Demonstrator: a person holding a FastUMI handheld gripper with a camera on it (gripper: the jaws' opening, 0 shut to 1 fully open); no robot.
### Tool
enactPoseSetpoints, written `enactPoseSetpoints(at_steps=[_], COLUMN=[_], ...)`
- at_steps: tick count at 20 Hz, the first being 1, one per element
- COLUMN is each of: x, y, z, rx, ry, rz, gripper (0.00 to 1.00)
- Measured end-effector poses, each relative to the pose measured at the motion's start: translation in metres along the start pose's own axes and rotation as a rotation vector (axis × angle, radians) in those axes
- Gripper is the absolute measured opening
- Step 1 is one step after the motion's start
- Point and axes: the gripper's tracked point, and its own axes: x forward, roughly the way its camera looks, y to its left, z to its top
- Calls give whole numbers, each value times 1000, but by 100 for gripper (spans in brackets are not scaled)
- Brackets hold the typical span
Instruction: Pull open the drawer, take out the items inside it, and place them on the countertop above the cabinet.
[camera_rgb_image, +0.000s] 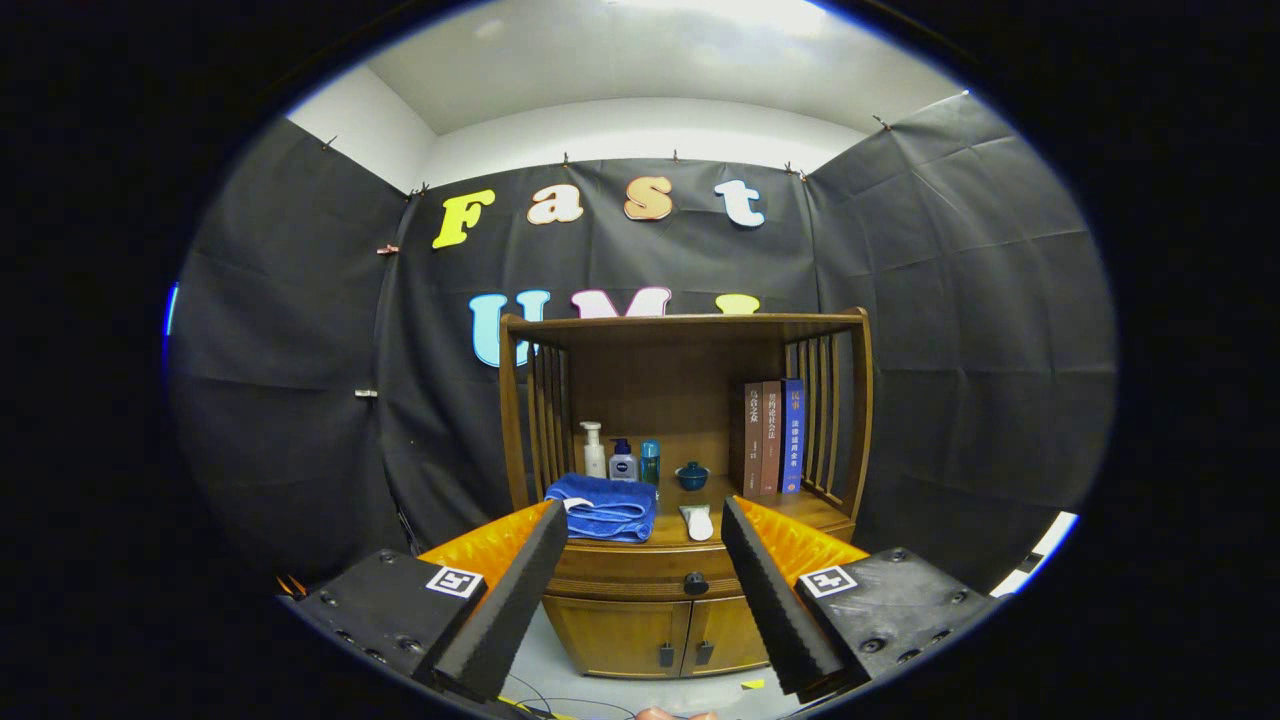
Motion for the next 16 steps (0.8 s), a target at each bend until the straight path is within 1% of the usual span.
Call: enactPoseSetpoints(at_steps=[12, 16], x=[1, 3], y=[-4, -8], z=[-4, 2], rx=[-1, -15], ry=[7, 9], rz=[-13, -20], gripper=[99, 99])
